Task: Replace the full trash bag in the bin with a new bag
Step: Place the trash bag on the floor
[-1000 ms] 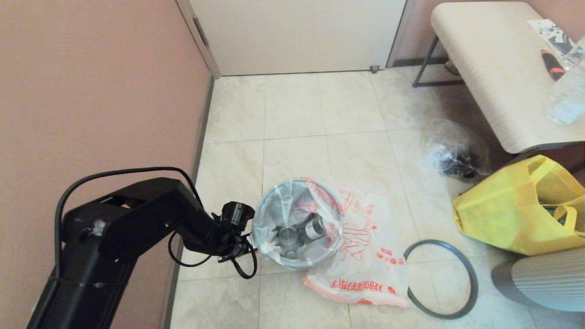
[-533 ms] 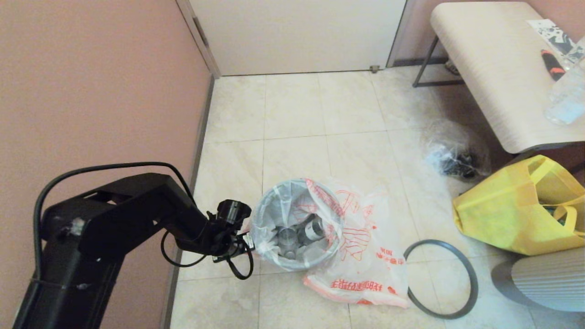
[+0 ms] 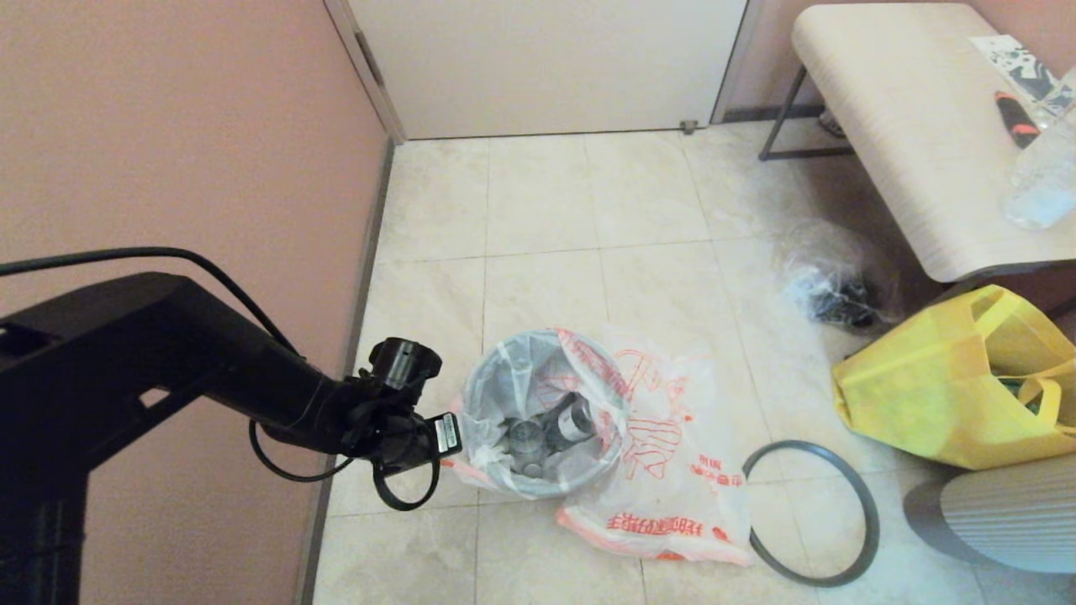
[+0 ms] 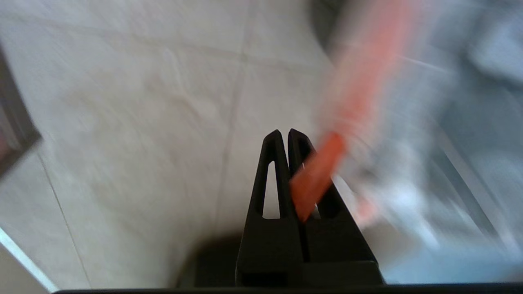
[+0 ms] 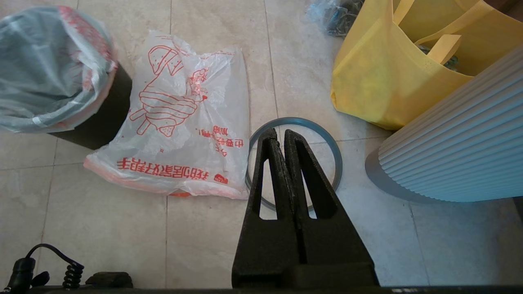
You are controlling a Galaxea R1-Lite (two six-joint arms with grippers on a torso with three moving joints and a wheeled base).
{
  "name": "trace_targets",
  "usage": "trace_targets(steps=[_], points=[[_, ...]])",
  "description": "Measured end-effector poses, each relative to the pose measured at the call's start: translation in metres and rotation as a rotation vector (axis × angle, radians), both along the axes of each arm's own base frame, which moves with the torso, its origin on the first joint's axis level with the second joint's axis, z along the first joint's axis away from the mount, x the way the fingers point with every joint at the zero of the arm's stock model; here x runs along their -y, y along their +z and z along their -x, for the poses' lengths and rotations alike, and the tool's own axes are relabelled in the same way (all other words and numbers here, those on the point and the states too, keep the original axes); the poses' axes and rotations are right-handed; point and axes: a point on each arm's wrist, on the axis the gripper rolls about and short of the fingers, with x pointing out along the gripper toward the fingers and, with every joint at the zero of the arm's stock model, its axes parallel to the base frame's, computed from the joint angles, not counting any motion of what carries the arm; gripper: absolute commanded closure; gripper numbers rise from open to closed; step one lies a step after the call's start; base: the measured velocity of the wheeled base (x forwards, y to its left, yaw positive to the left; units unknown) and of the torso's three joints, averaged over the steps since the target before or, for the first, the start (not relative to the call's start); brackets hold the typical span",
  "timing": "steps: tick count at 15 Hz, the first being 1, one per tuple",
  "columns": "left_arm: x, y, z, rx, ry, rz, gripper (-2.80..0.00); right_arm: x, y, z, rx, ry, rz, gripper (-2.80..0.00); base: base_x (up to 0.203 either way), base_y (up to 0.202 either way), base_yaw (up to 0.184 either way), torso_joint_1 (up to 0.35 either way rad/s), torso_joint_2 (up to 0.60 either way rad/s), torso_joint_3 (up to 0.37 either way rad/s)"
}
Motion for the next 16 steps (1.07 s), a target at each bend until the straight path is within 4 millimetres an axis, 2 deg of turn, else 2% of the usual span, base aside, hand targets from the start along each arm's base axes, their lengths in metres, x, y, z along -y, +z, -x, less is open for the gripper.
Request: trace_targets(steps=[6, 10, 13, 16], points=[[-0.002, 0.022, 0.031, -0.031, -0.067, 0.066, 0.0, 0.0, 0.0, 0.0, 0.0, 0.0, 0.0, 0.0, 0.0, 0.0, 0.0, 0.0, 0.0, 0.0], [-0.001, 0.03, 0.034, -0.02, -0.089, 0.096, 0.0, 0.0, 0.0, 0.0, 0.0, 0.0, 0.0, 0.0, 0.0, 0.0, 0.0, 0.0, 0.0, 0.0], [0.007, 0.034, 0.038, -0.025, -0.159, 0.164, 0.0, 0.0, 0.0, 0.0, 0.0, 0.0, 0.0, 0.0, 0.0, 0.0, 0.0, 0.0, 0.0, 0.0], [0.014, 0.026, 0.039, -0.049, -0.191, 0.148, 0.0, 0.0, 0.0, 0.0, 0.0, 0.0, 0.0, 0.0, 0.0, 0.0, 0.0, 0.0, 0.0, 0.0]])
